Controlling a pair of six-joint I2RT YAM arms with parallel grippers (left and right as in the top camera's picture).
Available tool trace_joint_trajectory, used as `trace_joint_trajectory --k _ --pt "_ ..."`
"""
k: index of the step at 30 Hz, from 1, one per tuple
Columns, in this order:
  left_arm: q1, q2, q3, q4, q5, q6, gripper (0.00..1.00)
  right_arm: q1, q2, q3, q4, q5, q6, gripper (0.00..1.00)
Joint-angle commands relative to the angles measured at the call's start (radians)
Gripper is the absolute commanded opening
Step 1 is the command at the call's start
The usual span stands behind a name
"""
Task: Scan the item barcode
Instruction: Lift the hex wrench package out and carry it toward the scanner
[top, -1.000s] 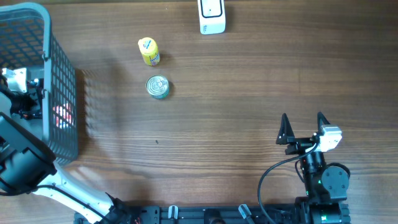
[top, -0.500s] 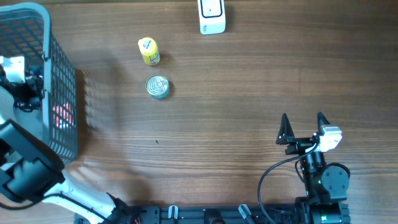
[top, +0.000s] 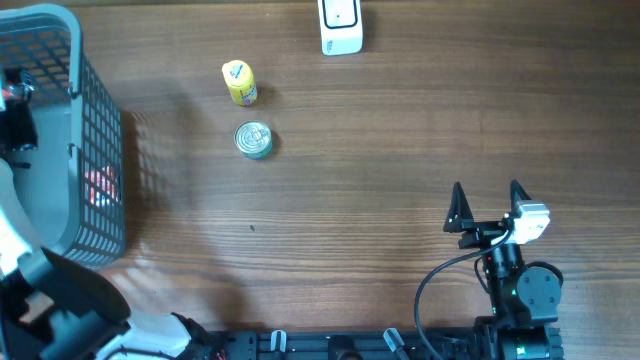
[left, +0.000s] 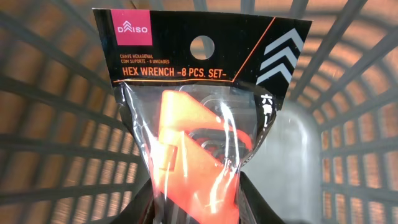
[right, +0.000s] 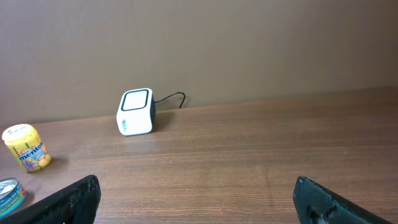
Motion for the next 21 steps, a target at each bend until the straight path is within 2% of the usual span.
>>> trace_joint_trajectory --k 1,11,21 --pt "-0.017 -0.092 0.000 0.013 0.045 -0.045 0.25 0.002 -0.002 -0.008 0.005 -0.013 -0.004 1.00" --pt "-0.111 -0.210 0.000 0.039 0.117 -0.049 0.26 0.002 -0.002 -0.008 0.005 -0.013 -0.004 1.00" --pt "-0.296 -0.280 0.000 0.071 0.142 -0.049 0.26 0.002 -0.002 -0.008 0.005 -0.013 -0.004 1.00"
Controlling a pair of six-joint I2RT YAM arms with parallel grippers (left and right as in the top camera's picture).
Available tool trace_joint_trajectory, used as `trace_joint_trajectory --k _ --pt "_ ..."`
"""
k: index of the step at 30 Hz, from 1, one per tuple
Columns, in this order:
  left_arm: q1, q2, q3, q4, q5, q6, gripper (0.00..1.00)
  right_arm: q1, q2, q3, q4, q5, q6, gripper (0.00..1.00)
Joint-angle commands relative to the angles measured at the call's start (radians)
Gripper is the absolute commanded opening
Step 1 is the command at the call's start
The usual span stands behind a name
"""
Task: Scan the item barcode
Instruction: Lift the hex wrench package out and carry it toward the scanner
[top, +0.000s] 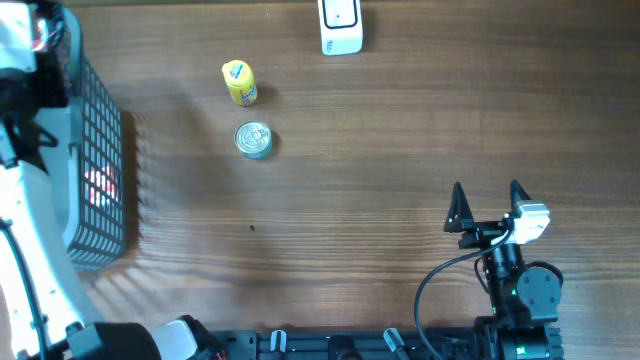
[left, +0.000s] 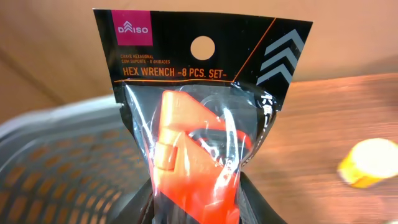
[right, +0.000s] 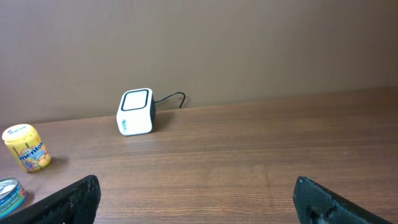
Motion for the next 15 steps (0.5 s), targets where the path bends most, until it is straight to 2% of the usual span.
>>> trace_joint_trajectory --k 1,15 --pt "-0.085 -0.044 0.000 0.016 0.028 -0.013 0.26 0.002 -0.002 -0.008 0.005 -0.013 -0.004 1.00" --pt "-0.439 -0.025 -0.002 -0.016 0.027 -0.024 0.27 0.002 -0.002 -0.008 0.005 -0.013 -0.004 1.00"
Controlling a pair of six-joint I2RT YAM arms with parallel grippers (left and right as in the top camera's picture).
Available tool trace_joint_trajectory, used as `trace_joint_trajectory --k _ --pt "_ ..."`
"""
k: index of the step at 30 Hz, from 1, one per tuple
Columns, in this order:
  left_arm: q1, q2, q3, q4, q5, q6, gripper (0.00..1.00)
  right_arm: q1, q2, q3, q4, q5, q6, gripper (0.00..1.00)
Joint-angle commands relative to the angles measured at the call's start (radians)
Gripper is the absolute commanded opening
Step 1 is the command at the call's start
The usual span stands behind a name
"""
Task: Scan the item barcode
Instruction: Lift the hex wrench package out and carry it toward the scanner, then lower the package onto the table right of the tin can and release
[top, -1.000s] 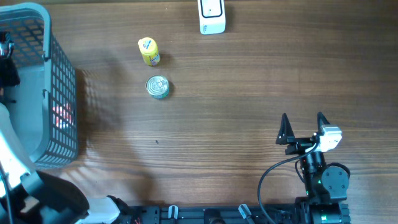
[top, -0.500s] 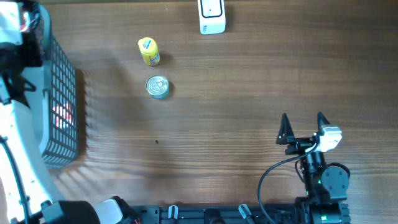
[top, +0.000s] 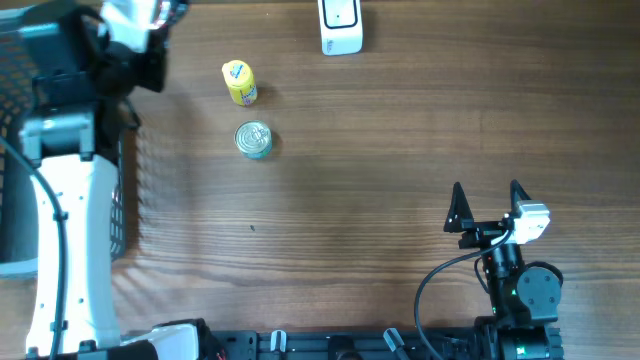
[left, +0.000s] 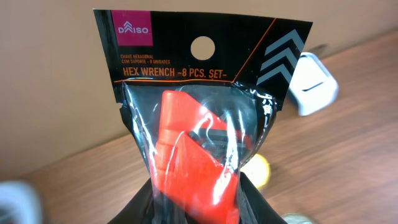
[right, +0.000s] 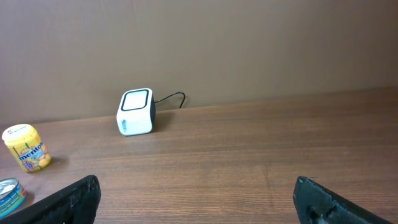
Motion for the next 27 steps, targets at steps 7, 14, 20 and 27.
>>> trace_joint_trajectory --k 7,14,20,27 --pt "-0.198 0.105 -0.002 -0.049 0.019 -0.055 0.26 0.002 -0.002 -0.008 0.005 -0.013 -0.004 1.00" --pt "-0.302 0.290 -0.002 -0.093 0.032 -0.115 0.27 0.002 -0.002 -0.008 0.005 -0.013 -0.004 1.00" --pt "-0.399 0.424 -0.002 -0.092 0.109 -0.115 0.28 0.002 -0.002 -0.008 0.005 -0.013 -0.004 1.00" --pt "-0.492 0.556 -0.003 -0.097 0.109 -0.171 0.26 0.002 -0.002 -0.008 0.005 -0.013 -0.004 1.00"
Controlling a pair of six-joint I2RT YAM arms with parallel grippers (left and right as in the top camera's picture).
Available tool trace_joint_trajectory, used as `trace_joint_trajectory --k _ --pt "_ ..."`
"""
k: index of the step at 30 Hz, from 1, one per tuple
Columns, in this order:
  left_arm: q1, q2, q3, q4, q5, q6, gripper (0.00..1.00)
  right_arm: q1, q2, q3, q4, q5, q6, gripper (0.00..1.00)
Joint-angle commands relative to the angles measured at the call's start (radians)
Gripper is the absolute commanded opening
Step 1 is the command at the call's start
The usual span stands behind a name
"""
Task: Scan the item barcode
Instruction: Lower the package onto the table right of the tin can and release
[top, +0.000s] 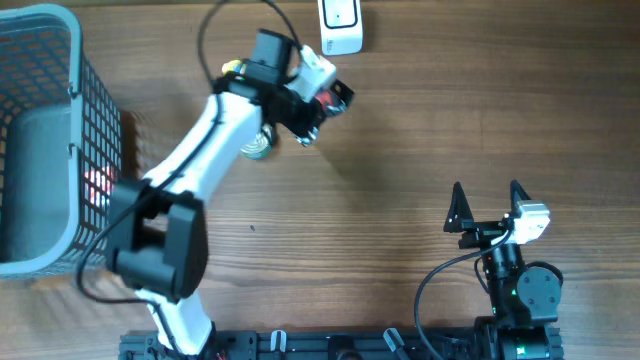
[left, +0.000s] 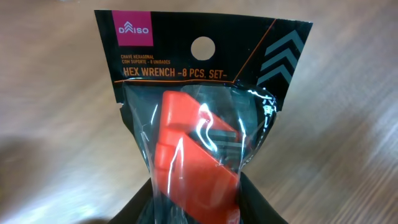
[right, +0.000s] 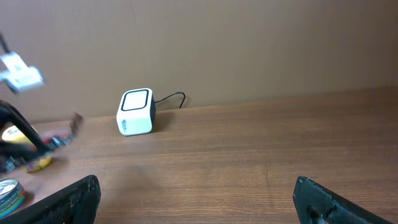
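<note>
A hex wrench set (left: 199, 124) in a clear bag with a black Daiso header card fills the left wrist view. My left gripper (left: 196, 202) is shut on the bag's lower end. From overhead, the left gripper (top: 312, 110) holds the pack (top: 326, 98) above the table. It is a little in front and left of the white barcode scanner (top: 340, 27). The scanner (right: 135, 111) also stands at the back in the right wrist view. My right gripper (top: 487, 206) rests open near the front right, with nothing between its fingers.
A grey mesh basket (top: 60, 130) stands at the far left. A round tin (top: 262, 150) and a yellow canister (top: 230, 68) are partly hidden under the left arm. A black cable (right: 171, 98) runs from the scanner to the back wall.
The left arm has moved right with the pack, from beside the basket at the back left to just in front and left of the scanner. The right arm has not moved.
The left gripper held the hex wrench pack down inside the basket. Then it held the pack above the basket's rim, then past the basket's right side. Now the pack is near the scanner. The right gripper stayed open and still throughout.
</note>
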Motion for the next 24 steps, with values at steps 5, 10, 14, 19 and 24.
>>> trace_joint_trajectory --k 5,10,14,19,24 --pt "-0.085 0.113 -0.002 -0.009 0.030 -0.072 0.26 0.002 -0.002 -0.008 0.005 -0.013 -0.004 1.00" --pt "-0.101 0.137 -0.032 -0.016 0.026 -0.068 0.27 0.002 -0.002 -0.008 0.005 -0.013 -0.004 1.00" --pt "-0.101 0.137 -0.069 -0.016 0.027 -0.069 0.31 0.002 -0.002 -0.008 0.005 -0.013 -0.004 1.00" --pt "-0.101 0.138 -0.113 -0.011 0.035 -0.098 0.35 0.002 -0.002 -0.008 0.005 -0.013 -0.004 1.00" --pt "-0.098 0.138 -0.137 -0.009 0.140 -0.099 0.34 0.002 -0.002 -0.008 0.005 -0.013 -0.004 1.00"
